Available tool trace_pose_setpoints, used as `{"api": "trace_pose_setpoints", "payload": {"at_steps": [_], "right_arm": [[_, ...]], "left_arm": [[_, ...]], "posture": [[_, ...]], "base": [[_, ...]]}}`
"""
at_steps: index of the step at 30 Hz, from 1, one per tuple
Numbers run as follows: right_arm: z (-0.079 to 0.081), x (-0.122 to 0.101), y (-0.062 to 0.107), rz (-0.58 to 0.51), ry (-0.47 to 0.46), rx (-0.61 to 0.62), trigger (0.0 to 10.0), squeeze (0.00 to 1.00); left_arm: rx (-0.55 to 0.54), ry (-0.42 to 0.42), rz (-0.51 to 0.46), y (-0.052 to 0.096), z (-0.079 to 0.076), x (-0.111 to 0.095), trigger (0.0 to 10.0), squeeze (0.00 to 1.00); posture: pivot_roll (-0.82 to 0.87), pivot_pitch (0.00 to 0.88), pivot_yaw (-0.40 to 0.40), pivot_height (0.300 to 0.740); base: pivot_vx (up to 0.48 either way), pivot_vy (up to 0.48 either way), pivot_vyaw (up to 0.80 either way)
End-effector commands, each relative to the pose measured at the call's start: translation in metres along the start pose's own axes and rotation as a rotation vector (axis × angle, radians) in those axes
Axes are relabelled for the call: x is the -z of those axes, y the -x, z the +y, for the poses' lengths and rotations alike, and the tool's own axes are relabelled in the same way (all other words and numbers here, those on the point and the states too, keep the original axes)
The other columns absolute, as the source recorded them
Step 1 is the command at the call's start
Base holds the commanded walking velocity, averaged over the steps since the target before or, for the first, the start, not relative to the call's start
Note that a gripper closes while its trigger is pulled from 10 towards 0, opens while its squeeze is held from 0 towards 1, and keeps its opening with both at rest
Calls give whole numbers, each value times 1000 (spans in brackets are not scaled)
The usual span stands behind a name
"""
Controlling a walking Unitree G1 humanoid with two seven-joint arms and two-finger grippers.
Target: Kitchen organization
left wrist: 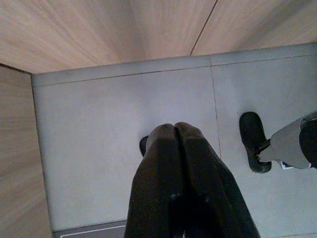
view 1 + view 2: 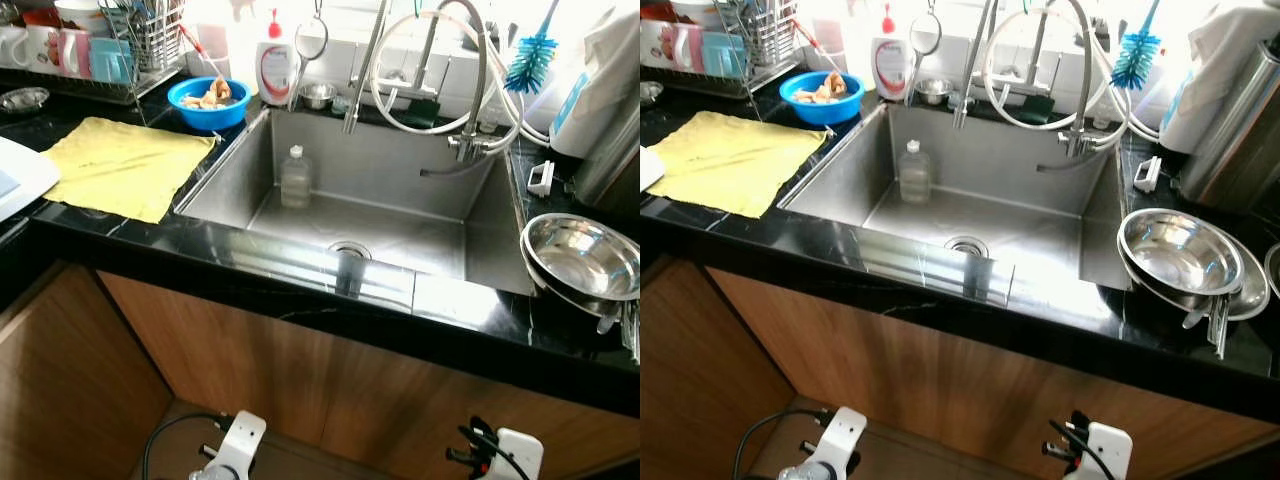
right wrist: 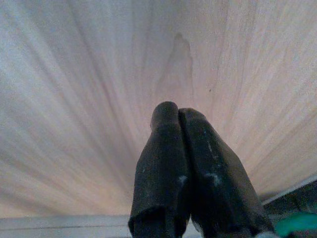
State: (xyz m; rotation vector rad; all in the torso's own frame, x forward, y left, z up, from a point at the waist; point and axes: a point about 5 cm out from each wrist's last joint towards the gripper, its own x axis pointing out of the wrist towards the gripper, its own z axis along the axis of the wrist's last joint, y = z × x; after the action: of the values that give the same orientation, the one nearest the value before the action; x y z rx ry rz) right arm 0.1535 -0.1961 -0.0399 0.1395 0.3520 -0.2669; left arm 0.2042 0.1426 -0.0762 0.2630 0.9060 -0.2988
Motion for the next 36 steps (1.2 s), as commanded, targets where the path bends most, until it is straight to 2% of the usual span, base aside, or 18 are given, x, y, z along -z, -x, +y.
{"api": "trace_pose_setpoints", "payload": {"at_steps": [1,6,8,9,14,16,18,19,21,23,25,26,27,28,33,34,36], "right_arm": [[-2,-7,2,-24,-23,26,10000,0],[-15,-23,31,-85,-25,106,10000,0],[-15,-23,32,-87,-23,111,10000,0],[-16,-31,44,-120,11,137,10000,0],[-13,-57,73,-188,71,185,10000,0],[-12,-72,77,-227,92,196,10000,0],[-13,-76,78,-232,97,203,10000,0],[-12,-94,73,-278,106,214,10000,0],[-12,-101,71,-294,111,218,10000,0],[-7,-126,63,-358,116,215,10000,0],[-5,-137,58,-390,117,215,10000,0],[-7,-144,54,-416,110,238,10000,471],[-7,-146,54,-423,106,247,10000,471],[-8,-148,53,-431,94,258,10000,1000],[-6,-156,47,-429,41,298,10000,1000],[-4,-156,45,-421,9,291,10000,1000],[0,-155,44,-412,4,275,10000,1000]], "left_arm": [[0,-1,6,0,0,1,10000,0],[-3,-21,6,0,2,0,10000,0],[-3,-24,6,0,2,-1,10000,0],[-4,-19,6,0,2,0,10000,0],[-4,-25,11,0,4,-1,10000,0],[1,-36,11,0,4,-1,10000,0],[1,-35,10,0,4,-2,10000,0],[2,-32,8,0,4,-2,10000,0],[2,-32,8,0,4,-2,10000,0],[1,-26,7,0,4,-2,10000,0],[0,-23,6,0,4,-2,10000,0],[-2,-20,7,0,4,-2,10000,0],[-2,-19,7,0,4,-2,10000,0],[-2,-18,8,0,4,-2,10000,0],[-3,-18,7,0,4,-1,10000,0],[-3,-19,7,0,4,-1,10000,0],[-4,-19,8,0,5,-1,10000,0]], "posture": [[-9,11,-69,740],[-25,21,-59,740],[-25,21,-59,740],[-41,29,-50,740],[-67,41,-36,740],[-70,44,-33,740],[-72,45,-32,740],[-73,46,-34,740],[-73,46,-34,740],[-71,47,-37,740],[-65,49,-42,740],[-62,50,-43,740],[-62,50,-43,740],[-59,52,-43,740],[-56,47,-41,740],[-53,45,-41,740],[-51,44,-41,740]], "base": [[0,0,0],[0,0,0],[0,0,0],[0,0,0],[0,0,0],[0,0,0],[0,0,0],[0,0,0],[0,0,0],[0,0,0],[0,0,0],[0,0,0],[0,0,0],[0,0,0],[0,0,0],[0,0,0],[0,0,0]]}}
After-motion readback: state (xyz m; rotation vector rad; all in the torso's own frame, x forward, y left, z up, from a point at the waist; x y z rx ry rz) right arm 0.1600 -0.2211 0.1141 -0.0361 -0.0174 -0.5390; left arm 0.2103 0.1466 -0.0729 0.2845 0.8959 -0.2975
